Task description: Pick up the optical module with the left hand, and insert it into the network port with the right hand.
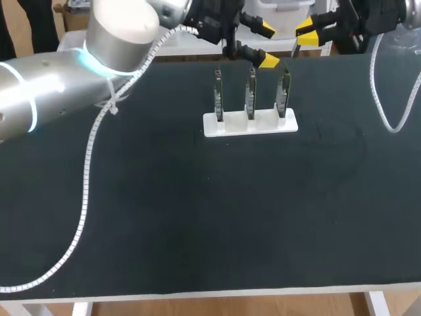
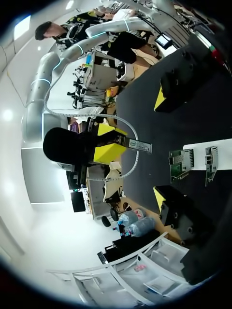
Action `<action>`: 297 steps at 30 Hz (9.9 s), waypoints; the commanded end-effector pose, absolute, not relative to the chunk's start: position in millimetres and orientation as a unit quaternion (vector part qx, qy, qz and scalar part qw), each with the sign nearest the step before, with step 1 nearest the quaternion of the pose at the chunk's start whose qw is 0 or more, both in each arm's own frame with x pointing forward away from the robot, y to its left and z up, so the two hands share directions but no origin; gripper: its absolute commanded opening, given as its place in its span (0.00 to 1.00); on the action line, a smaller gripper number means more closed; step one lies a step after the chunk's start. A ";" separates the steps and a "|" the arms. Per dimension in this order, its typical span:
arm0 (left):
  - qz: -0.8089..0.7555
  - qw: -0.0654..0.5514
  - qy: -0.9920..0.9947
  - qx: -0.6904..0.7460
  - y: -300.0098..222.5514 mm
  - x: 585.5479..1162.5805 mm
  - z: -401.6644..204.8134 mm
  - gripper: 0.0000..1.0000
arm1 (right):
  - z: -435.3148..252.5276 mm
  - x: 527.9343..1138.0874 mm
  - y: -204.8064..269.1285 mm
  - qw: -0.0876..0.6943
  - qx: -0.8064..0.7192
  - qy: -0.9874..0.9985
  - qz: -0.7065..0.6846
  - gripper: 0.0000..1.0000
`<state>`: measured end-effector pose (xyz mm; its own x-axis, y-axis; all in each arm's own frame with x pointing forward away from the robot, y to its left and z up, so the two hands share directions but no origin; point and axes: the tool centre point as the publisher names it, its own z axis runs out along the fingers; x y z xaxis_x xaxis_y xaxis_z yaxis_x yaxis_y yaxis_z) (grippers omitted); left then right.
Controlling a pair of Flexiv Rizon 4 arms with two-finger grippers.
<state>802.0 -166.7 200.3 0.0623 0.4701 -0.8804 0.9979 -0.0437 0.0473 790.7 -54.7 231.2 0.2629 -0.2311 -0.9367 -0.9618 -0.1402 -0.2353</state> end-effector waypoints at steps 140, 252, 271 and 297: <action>-0.367 0.367 0.576 0.632 -168.8 805.8 199.5 1.00 | 184.5 811.2 -52.9 0.386 -0.648 0.484 0.443 0.00; -0.367 0.367 0.576 0.632 -168.8 805.8 199.5 1.00 | 179.8 820.6 -49.3 0.396 -0.644 0.485 0.439 0.00; -0.367 0.367 0.576 0.632 -168.8 805.8 199.5 1.00 | 179.8 825.1 -49.6 0.394 -0.645 0.488 0.436 0.00; -0.367 0.367 0.576 0.632 -168.8 805.8 199.5 1.00 | 175.6 821.5 -51.3 0.393 -0.642 0.492 0.438 0.00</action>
<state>803.8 -167.5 198.6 0.0690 0.4543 -0.8882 0.9969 -0.0650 0.0442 820.3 -50.1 175.6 0.1336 -0.2884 -0.9482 -0.9756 -0.2062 -0.0748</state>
